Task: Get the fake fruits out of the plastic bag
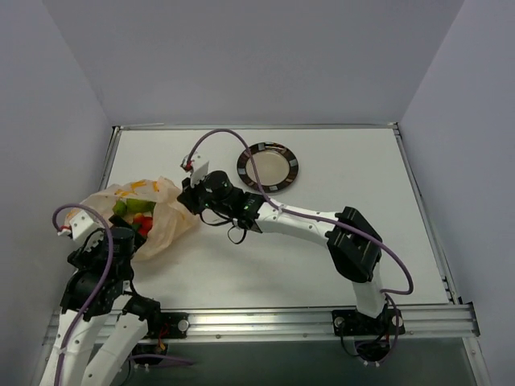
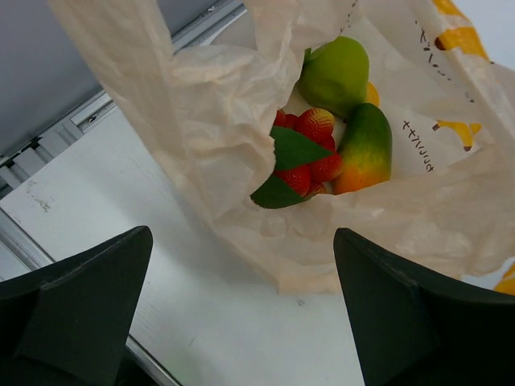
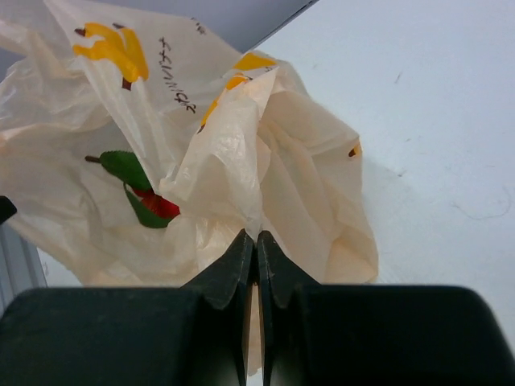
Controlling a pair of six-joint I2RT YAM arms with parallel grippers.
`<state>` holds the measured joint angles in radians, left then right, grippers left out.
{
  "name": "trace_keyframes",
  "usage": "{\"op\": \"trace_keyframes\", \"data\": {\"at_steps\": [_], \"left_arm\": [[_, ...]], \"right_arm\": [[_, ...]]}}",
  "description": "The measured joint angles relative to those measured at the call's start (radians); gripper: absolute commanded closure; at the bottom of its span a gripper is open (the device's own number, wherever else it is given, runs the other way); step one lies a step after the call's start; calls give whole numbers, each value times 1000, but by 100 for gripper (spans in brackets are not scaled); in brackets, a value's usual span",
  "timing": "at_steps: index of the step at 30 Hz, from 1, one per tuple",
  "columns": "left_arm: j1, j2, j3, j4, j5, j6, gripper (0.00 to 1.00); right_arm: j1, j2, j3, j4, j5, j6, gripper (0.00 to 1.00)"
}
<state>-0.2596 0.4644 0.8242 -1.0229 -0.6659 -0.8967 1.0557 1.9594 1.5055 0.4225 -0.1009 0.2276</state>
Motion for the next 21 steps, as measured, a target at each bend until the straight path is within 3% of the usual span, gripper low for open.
{"op": "trace_keyframes", "data": {"at_steps": [4,6,11,14,15,16,18,21], "left_arm": [[0,87,-41,82,-10,3,0],[2,130,-52,120,-13,2,12],[26,204,-69,218,-27,-1,27],[64,222,-104,256,-25,-23,56],[72,223,-120,263,-21,-30,78],[79,222,-136,267,-19,-40,86],[82,213,-162,262,-12,-41,97],[83,190,-176,253,-3,-43,97]], "right_arm": [[-57,0,-1,38,-17,34,100],[-82,0,-2,53,-32,46,100],[-130,6,-6,90,-66,70,100],[-159,32,-6,127,-93,90,100],[-166,45,-6,135,-98,94,100],[-172,60,-6,140,-99,97,100],[-182,93,-6,145,-99,99,100],[-193,141,-6,141,-100,106,100]]}}
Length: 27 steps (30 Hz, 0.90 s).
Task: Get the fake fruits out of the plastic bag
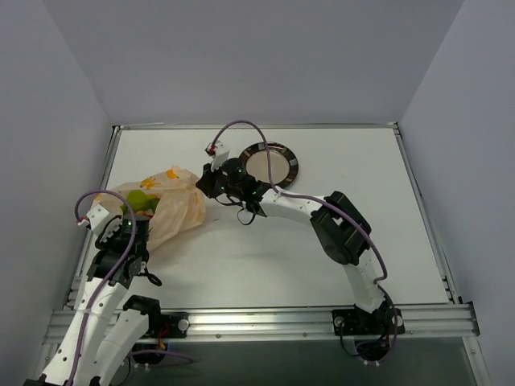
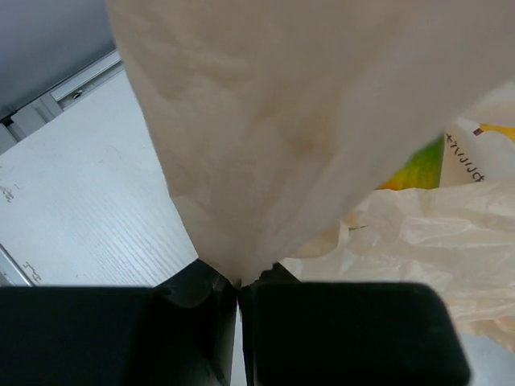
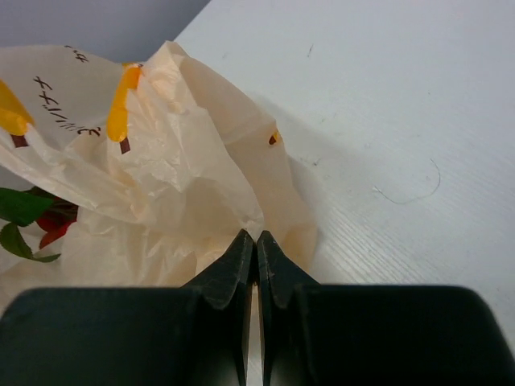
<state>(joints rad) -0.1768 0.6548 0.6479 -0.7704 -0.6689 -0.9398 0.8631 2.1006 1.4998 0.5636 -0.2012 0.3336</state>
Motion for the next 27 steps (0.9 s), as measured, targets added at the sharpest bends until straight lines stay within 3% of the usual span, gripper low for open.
{"op": "trace_keyframes", "data": {"at_steps": [11,14,15,18,20,21,23,24,27], "left_arm": [[-1,-168,0,-70,92,0,98],[-7,-188,-2,-64,130,2,98],[-7,-196,-5,-60,142,4,98],[-7,-221,-9,-47,170,18,98],[-7,-241,-11,-34,184,28,98],[-7,-253,-15,-27,190,33,98],[-9,-278,-27,-17,198,40,98],[-13,-288,-33,-14,200,40,98],[-21,-311,-50,-6,204,41,98]], "right_arm": [[-20,-43,-75,-78,120,-1,96],[-20,-113,-97,-134,172,5,65],[-19,-133,-97,-143,180,5,43],[-5,-197,-97,-179,217,-11,29],[17,-238,-97,-198,247,-34,38],[36,-257,-97,-206,258,-52,54],[87,-287,-88,-225,274,-85,72],[127,-293,-64,-240,269,-104,86],[213,-264,32,-262,186,-126,99]]}}
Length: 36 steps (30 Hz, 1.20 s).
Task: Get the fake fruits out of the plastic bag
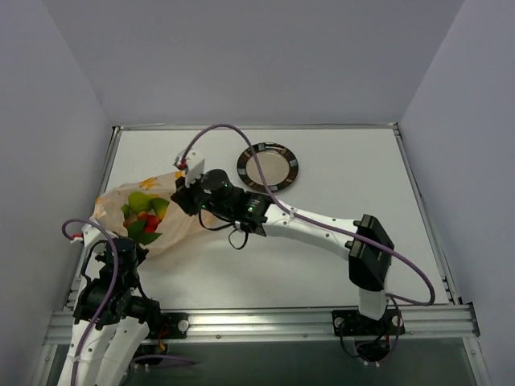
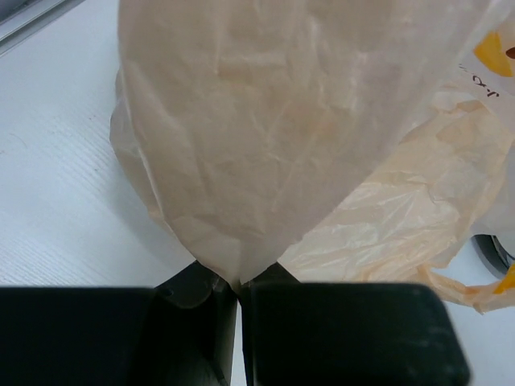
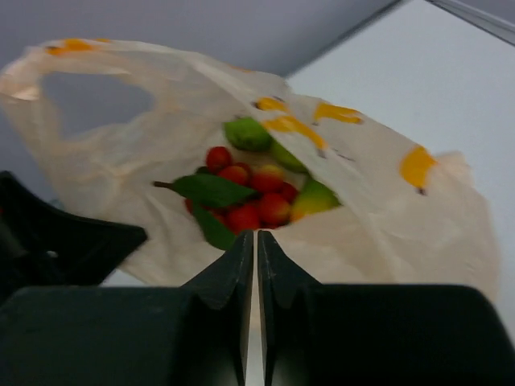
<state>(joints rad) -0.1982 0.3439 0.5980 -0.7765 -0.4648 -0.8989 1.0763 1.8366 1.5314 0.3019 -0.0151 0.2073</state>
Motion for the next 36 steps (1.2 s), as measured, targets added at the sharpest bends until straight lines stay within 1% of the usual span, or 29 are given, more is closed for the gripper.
{"op": "trace_keyframes", "data": {"at_steps": [3,6,9,12,13,15,18,22,23,25,26,28,29,31,32,33,34,35,36], "left_arm": [[-9,-22,-6,2,1,0,98],[-21,-50,-6,3,-6,0,98],[-35,-63,-6,3,-12,-1,98],[-47,-68,-6,3,-13,-2,98],[-49,-69,-6,3,-14,-2,98],[-51,-71,-6,3,-15,-2,98],[-53,-71,-6,3,-15,-3,98],[-56,-69,-6,4,-14,-11,97],[-56,-66,-7,5,-14,-13,98],[-56,-56,-11,8,-13,-19,98],[-56,-49,-14,8,-13,-23,98],[-56,-34,-22,7,-10,-27,98],[-56,-29,-24,4,-9,-30,97],[-56,-27,-26,3,-5,-34,96],[-56,-29,-27,3,-3,-37,88],[-56,-31,-28,3,-2,-40,81],[-56,-32,-32,4,1,-44,76],[-56,-33,-38,7,8,-50,71],[-56,-31,-46,8,16,-55,64]], "right_arm": [[49,88,143,-15,-93,-6,100],[55,191,246,-26,-150,-15,100],[43,322,346,-59,-176,-38,99],[36,443,415,-108,-166,-79,97],[35,475,428,-124,-156,-92,96],[30,530,441,-154,-123,-122,89],[30,573,442,-197,-68,-167,88],[31,559,414,-211,17,-193,85],[32,542,385,-204,38,-194,82],[36,509,326,-200,63,-182,79],[37,496,300,-196,72,-176,71],[38,472,238,-165,83,-151,61],[38,461,204,-146,85,-142,49],[38,454,157,-119,89,-123,39],[39,454,143,-109,90,-115,33],[40,454,133,-104,91,-107,29],[40,454,129,-103,94,-103,29],[40,454,129,-100,97,-100,25],[40,454,129,-90,99,-94,23]]}}
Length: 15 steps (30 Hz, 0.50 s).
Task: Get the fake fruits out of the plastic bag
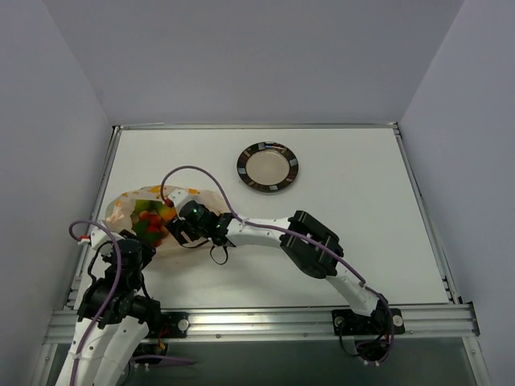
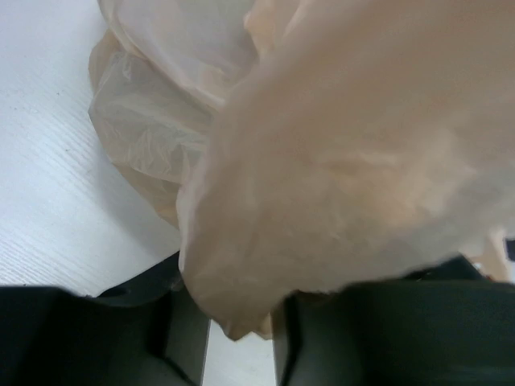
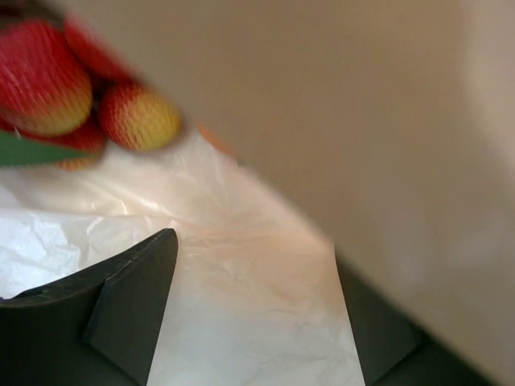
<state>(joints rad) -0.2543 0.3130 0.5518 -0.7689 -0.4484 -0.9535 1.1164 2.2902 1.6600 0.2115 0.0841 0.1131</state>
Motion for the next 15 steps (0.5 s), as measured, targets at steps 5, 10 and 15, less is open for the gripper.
{"op": "trace_keyframes", "data": {"at_steps": [5,10,15], "left_arm": [[0,40,-43,3,31,-33,50],[0,54,-97,11,34,-66,46],[0,48,-152,11,40,-102,50]], "right_arm": [[-10,-4,-1,64,-7,31,17],[-28,-9,-1,151,-21,84,22],[-43,0,19,232,-34,138,22]]}}
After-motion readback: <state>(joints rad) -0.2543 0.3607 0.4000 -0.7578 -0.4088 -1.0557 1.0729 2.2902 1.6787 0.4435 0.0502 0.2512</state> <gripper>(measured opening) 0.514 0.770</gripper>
